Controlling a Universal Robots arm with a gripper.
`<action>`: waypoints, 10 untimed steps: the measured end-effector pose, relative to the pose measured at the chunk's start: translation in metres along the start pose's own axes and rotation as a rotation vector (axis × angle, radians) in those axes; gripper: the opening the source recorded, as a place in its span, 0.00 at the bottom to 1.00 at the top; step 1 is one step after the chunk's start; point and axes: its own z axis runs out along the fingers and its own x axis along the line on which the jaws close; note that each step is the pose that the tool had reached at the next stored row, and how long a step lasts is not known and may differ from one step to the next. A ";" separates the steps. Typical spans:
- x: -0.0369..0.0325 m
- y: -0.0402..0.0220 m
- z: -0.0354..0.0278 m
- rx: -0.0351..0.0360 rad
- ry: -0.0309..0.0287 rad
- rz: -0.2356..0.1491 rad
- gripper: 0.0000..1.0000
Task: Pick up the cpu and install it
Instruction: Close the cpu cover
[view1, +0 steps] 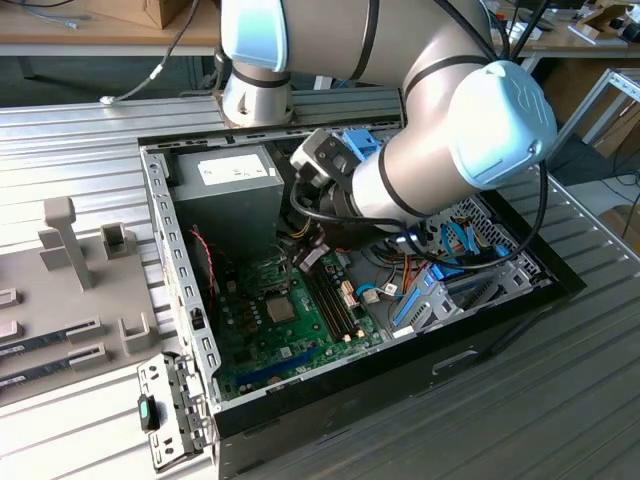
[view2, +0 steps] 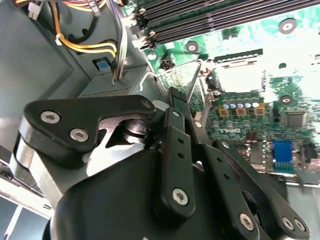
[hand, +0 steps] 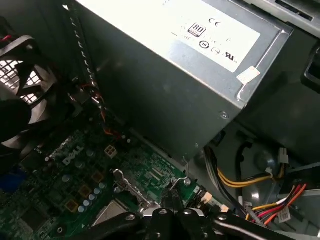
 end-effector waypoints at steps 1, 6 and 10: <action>0.0014 -0.0017 -0.0010 -0.0011 -0.0008 0.000 0.11; 0.0093 -0.0107 -0.0060 -0.0051 -0.0037 -0.001 0.11; 0.0092 -0.0108 -0.0060 -0.0051 -0.0037 -0.001 0.11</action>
